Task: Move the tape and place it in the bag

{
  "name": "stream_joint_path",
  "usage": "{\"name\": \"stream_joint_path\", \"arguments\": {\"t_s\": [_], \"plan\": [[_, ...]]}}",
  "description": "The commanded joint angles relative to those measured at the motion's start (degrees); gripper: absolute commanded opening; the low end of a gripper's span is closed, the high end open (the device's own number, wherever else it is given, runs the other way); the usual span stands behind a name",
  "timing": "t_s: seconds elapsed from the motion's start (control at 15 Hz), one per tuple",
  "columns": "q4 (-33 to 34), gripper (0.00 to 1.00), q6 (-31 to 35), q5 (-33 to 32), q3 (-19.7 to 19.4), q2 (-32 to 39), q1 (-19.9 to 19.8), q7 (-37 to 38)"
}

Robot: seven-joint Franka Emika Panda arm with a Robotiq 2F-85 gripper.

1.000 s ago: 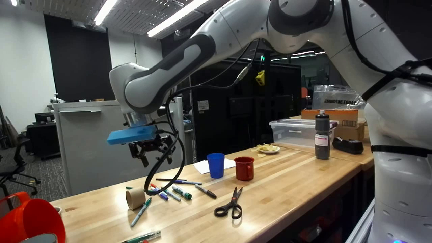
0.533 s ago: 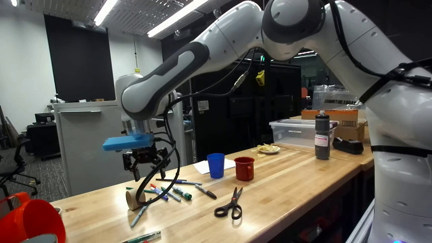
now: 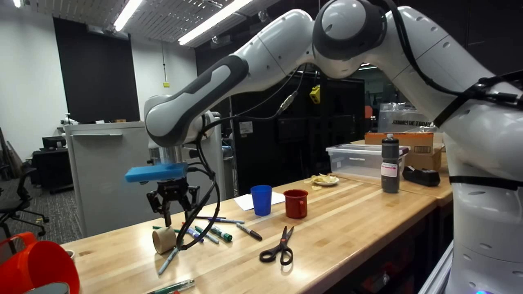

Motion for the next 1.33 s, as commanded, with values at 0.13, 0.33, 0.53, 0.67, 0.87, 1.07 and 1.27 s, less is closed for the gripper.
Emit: {"name": "stream_joint_path", "arguments": {"t_s": [0.13, 0.33, 0.53, 0.67, 0.87, 1.07, 1.27], "plan": [[1.1, 0.12, 0.1, 0.2, -0.1, -2.2, 0.8, -4.7], [3.3, 0.00, -0.8, -0.6, -0.6, -1.2, 1.7, -5.6], [5.3, 0.00, -0.7, -0.1, -0.3, 0.5, 1.9, -6.8], [6.7, 0.00, -1.2, -0.5, -0.6, 1.5, 2.4, -7.4], [9.2, 0.00, -2.3, -1.0, -0.9, 3.1, 3.1, -8.4], [11.5, 0.00, -3.7, -1.5, -1.4, 3.9, 3.8, -9.2], [12.6, 0.00, -4.3, -2.0, -2.0, 3.2, 3.9, -9.7]]}}
